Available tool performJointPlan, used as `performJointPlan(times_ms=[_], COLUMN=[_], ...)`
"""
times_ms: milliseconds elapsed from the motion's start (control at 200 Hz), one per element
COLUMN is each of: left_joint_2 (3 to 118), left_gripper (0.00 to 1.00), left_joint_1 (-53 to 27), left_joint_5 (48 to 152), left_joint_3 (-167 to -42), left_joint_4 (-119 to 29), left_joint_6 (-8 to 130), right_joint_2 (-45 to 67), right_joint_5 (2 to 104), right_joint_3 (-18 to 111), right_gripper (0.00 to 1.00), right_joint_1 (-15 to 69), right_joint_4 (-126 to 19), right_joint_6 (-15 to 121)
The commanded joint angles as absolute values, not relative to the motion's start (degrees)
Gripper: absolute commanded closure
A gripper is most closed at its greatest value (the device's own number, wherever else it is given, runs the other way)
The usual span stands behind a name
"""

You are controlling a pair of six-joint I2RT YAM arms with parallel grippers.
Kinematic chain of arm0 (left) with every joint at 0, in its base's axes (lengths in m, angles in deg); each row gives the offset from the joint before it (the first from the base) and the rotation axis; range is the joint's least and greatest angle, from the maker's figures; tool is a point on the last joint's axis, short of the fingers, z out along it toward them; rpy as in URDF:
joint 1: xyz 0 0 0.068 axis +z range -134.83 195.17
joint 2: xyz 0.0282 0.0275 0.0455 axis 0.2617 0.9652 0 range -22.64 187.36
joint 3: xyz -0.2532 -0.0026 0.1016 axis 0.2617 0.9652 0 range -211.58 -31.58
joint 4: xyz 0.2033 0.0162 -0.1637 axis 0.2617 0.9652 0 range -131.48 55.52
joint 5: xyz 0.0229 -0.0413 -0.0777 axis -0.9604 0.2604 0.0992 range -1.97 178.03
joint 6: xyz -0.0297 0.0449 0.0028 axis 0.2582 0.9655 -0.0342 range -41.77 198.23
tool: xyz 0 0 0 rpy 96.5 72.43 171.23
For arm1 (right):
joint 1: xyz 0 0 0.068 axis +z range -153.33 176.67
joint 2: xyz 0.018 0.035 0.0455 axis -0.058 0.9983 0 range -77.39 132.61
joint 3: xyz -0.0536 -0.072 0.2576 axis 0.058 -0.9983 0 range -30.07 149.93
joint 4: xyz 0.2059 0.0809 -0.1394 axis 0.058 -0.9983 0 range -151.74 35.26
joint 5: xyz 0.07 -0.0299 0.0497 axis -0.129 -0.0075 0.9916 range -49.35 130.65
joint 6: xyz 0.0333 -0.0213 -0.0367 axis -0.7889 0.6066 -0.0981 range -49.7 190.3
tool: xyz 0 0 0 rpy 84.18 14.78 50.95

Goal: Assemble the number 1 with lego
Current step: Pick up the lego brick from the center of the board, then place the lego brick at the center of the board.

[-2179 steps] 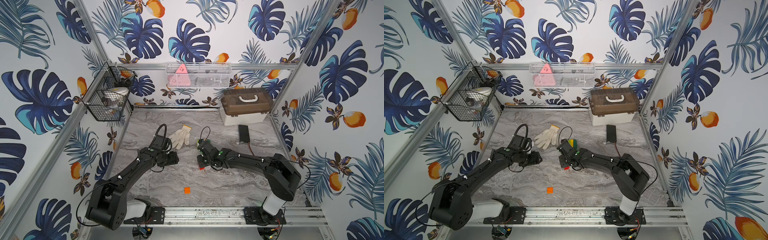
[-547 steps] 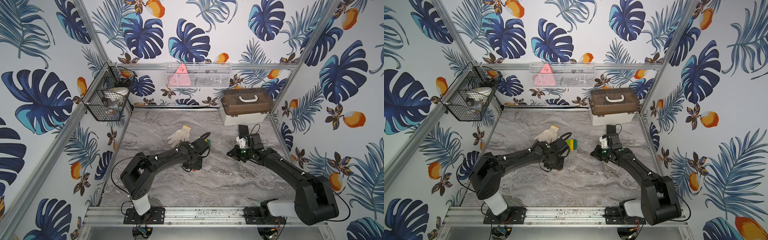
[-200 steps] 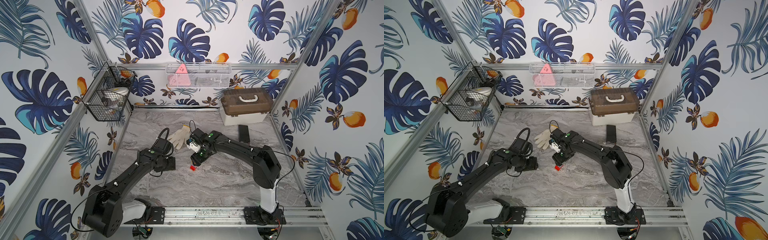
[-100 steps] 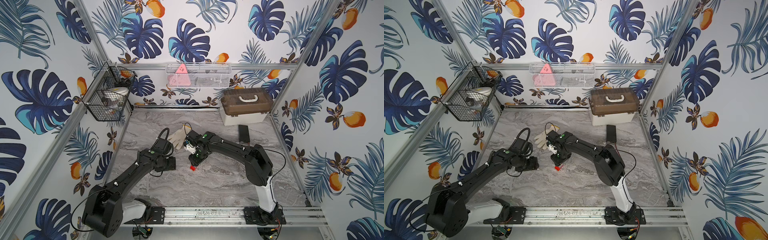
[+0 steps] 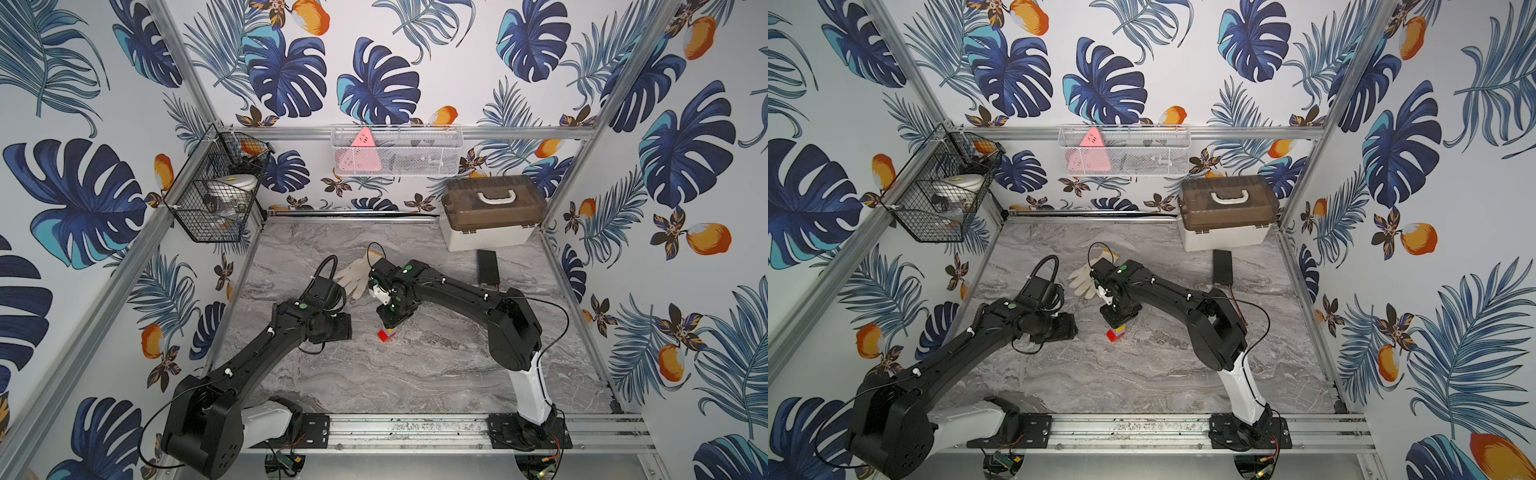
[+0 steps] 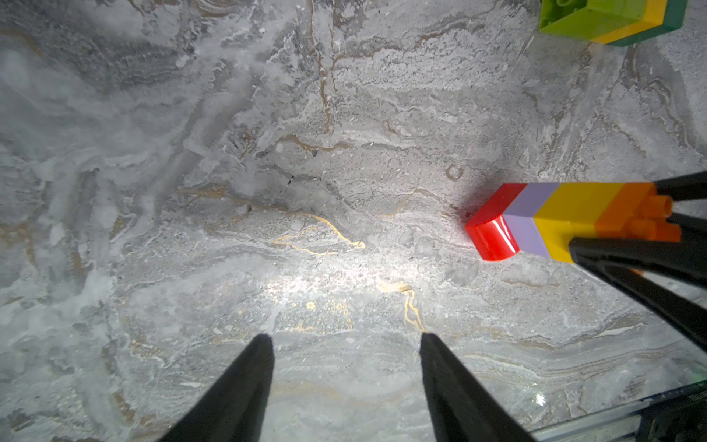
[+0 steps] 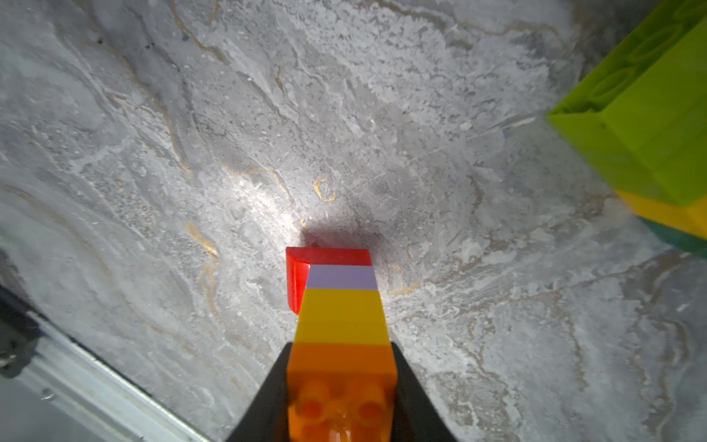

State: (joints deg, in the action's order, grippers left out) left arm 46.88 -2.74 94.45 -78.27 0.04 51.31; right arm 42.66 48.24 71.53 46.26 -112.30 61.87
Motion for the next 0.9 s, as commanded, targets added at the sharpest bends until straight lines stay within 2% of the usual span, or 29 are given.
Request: performJointPlan(times_ms=[0,185,350,891], left_joint_2=[46.2,44.7,44.1,44.3], left_gripper=[0.33,0.33,0.33,0.33], left_joint_1=[-2.6,-2.6,-2.7,-2.7], left_joint_5=[95.5,96.8,97.0,95.3], left_joint_3=[-78.1,-77.9,-78.0,-77.9], left_joint_4=[-0.4,-0.8,-0.8,-0.4], left_joint_6=[52.0,52.1,52.1,51.8], right_joint_2=[39.9,33.4,30.4,25.8], right_joint_5=[56.9,72.5,80.6,88.0], right_joint_3=[69.6,59.8,49.8,29.4], right_gripper=[0.67,0.68,0.68,0.68], right_joint_1=[43.3,35.5,30.1,23.9], right_joint_4=[-113.8,-106.4,-97.4,-72.2], right_joint_6=[52.9,38.0,24.5,-4.7])
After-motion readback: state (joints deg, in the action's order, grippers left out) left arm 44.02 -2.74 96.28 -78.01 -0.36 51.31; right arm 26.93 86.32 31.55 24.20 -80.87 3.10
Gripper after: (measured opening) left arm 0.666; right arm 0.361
